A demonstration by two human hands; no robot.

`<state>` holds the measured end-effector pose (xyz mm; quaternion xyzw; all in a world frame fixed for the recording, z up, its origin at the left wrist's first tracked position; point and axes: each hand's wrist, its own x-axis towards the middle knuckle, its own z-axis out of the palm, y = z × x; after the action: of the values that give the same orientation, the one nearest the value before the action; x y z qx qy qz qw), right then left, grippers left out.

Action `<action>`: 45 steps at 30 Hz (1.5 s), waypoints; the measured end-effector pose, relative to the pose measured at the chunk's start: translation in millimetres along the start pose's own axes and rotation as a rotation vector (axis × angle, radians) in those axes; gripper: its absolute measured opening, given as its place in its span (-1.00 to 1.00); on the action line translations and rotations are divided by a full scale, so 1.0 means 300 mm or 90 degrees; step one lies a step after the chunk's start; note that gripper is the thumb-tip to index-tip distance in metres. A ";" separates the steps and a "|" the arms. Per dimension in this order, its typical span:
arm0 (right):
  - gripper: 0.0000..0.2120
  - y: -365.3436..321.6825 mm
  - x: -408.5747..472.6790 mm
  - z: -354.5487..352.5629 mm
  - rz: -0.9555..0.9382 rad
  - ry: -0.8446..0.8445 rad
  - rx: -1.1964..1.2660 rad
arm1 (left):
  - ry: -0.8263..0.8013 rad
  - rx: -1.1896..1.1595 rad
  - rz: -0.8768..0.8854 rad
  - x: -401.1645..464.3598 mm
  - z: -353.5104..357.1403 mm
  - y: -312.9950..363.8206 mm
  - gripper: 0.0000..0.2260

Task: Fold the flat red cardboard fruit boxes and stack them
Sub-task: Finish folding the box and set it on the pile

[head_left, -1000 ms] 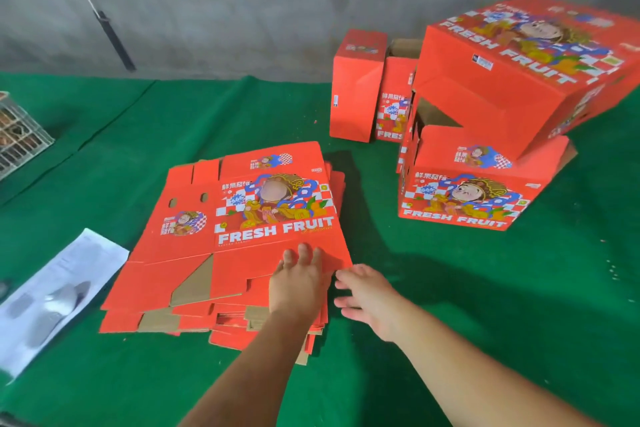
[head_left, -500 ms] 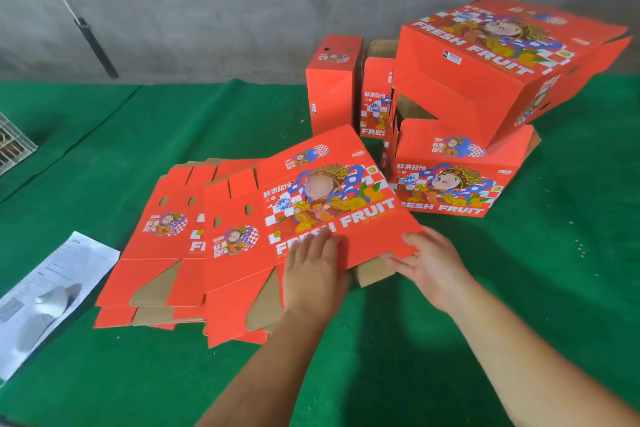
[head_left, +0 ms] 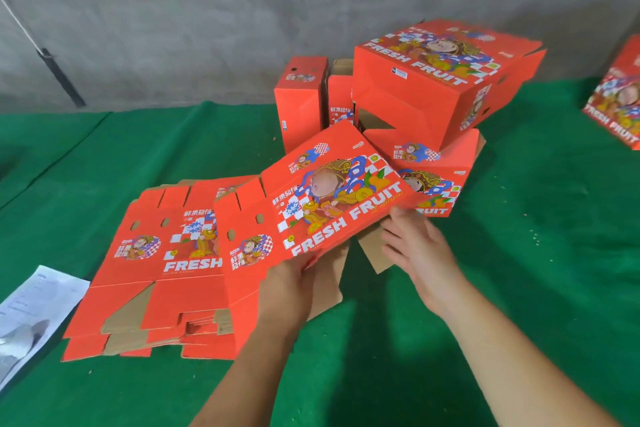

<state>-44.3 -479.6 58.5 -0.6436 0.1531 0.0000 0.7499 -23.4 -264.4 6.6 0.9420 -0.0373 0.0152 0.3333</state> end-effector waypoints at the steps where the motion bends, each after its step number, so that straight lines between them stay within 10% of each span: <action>1: -0.70 0.006 -0.018 0.020 0.008 -0.036 -0.034 | 0.003 -0.026 0.004 -0.015 0.011 0.033 -0.74; 10: -0.34 -0.080 -0.046 0.029 -0.138 0.055 -0.502 | -0.099 -0.143 0.112 0.001 0.000 0.340 -0.74; 18: -0.41 -0.314 -0.062 0.019 -0.271 0.098 -0.678 | -0.060 -0.795 -0.096 -0.058 -0.020 0.603 -0.81; 22: -0.49 -0.381 -0.111 0.031 -0.229 0.072 -0.482 | 0.014 -0.998 -0.138 -0.109 -0.058 0.723 -0.84; 29: -0.65 -0.348 -0.060 0.042 -0.335 0.091 -0.570 | -0.042 -1.004 -0.195 -0.111 -0.029 0.694 -0.83; 35: -0.36 -0.144 0.035 -0.023 -0.176 0.170 -0.845 | -0.249 -1.104 -0.250 -0.105 0.032 0.595 -0.52; 45: 0.01 -0.041 0.043 -0.185 0.017 0.067 -0.850 | 0.010 -0.818 -0.320 0.110 -0.035 0.294 -0.68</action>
<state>-42.4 -537.7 60.3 -0.9666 0.1644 0.0725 0.1825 2.3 -328.1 71.7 0.5373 0.1830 -0.0812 0.8193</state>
